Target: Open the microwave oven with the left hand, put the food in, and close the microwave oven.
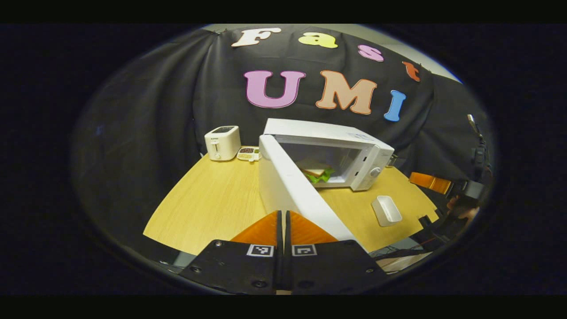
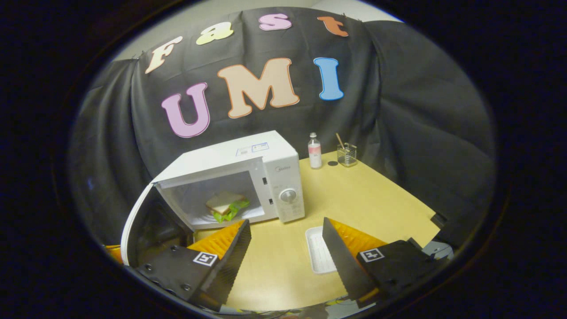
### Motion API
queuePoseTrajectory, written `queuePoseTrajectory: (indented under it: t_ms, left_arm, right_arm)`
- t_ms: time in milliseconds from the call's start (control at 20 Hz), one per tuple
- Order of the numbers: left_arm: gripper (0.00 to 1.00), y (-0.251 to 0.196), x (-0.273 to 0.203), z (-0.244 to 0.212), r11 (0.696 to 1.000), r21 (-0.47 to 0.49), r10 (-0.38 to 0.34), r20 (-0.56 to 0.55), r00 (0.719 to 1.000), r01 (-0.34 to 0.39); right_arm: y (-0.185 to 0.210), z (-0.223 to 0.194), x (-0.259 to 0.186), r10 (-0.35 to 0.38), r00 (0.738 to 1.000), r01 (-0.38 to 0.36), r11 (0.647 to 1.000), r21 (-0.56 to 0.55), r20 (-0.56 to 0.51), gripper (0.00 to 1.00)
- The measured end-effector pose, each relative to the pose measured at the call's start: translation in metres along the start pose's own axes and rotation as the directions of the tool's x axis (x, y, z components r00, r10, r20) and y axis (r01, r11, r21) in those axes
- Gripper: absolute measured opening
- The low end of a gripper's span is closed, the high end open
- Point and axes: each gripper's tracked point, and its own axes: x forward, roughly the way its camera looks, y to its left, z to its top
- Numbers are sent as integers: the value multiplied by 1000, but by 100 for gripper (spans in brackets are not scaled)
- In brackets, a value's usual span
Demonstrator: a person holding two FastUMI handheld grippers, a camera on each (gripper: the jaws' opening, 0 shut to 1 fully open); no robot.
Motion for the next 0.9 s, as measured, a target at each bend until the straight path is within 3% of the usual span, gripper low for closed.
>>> queuePoseTrajectory:
  t_ms: [300,350,400,550,600,900]
  left_arm:
    - [0,-53,20,2,999,-35,5,20,1000,-4]
    - [0,-60,22,3,999,-38,7,23,1000,-6]
    - [0,-67,26,5,999,-39,9,27,1000,-8]
    - [1,-83,40,11,1000,-23,14,39,999,-13]
    - [1,-90,45,13,1000,-17,11,43,999,-11]
    - [1,-128,74,32,999,29,-23,76,997,21]
  right_arm:
    - [-44,19,16,31,1000,-31,1000,5,1,92]
    - [-50,22,18,35,999,-35,999,5,1,100]
    - [-58,24,21,34,999,-34,999,5,0,92]
    - [-79,20,29,24,1000,-24,1000,10,-6,92]
    - [-86,21,30,23,1000,-23,1000,18,-8,100]
    - [-127,30,44,-11,1000,11,997,71,7,100]
